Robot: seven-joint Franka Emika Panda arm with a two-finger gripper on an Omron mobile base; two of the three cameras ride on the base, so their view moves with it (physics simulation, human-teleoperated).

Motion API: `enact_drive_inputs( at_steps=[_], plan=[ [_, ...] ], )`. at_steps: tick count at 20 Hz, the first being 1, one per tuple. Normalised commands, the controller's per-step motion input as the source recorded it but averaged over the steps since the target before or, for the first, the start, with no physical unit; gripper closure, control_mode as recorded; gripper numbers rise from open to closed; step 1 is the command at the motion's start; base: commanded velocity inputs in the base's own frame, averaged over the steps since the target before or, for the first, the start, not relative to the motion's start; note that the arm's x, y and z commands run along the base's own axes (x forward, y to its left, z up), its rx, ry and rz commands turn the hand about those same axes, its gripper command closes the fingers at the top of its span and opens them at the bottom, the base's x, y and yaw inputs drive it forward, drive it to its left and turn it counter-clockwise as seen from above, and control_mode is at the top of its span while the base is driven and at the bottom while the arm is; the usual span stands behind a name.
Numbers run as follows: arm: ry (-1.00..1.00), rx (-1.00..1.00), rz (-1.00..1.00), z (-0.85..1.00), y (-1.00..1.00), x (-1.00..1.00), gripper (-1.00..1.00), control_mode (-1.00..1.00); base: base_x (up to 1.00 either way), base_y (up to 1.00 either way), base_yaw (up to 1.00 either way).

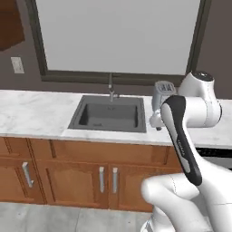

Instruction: Pick the jar and glass cup and place them in the sink. Then turn on the water.

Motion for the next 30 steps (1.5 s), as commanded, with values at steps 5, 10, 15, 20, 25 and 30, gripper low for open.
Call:
enact_drive_inputs(
  at_steps=[5,10,15,20,25,30],
  plan=[
    [0.0,0.0,0.0,0.0,0.0,0.0,-1.0,1.0,-0.29,0.0,0.97],
    [0.0,0.0,0.0,0.0,0.0,0.0,-1.0,1.0,-0.03,0.0,1.0],
    [0.0,0.0,0.0,0.0,0.0,0.0,-1.0,1.0,-0.01,0.0,1.0],
    [0.0,0.0,0.0,0.0,0.0,0.0,-1.0,1.0,0.0,0.0,1.0],
    [0.0,0.0,0.0,0.0,0.0,0.0,-1.0,1.0,-0.03,0.0,1.0],
    [0.0,0.0,0.0,0.0,0.0,0.0,-1.0,1.0,-0.03,0.04,0.99]
  ],
)
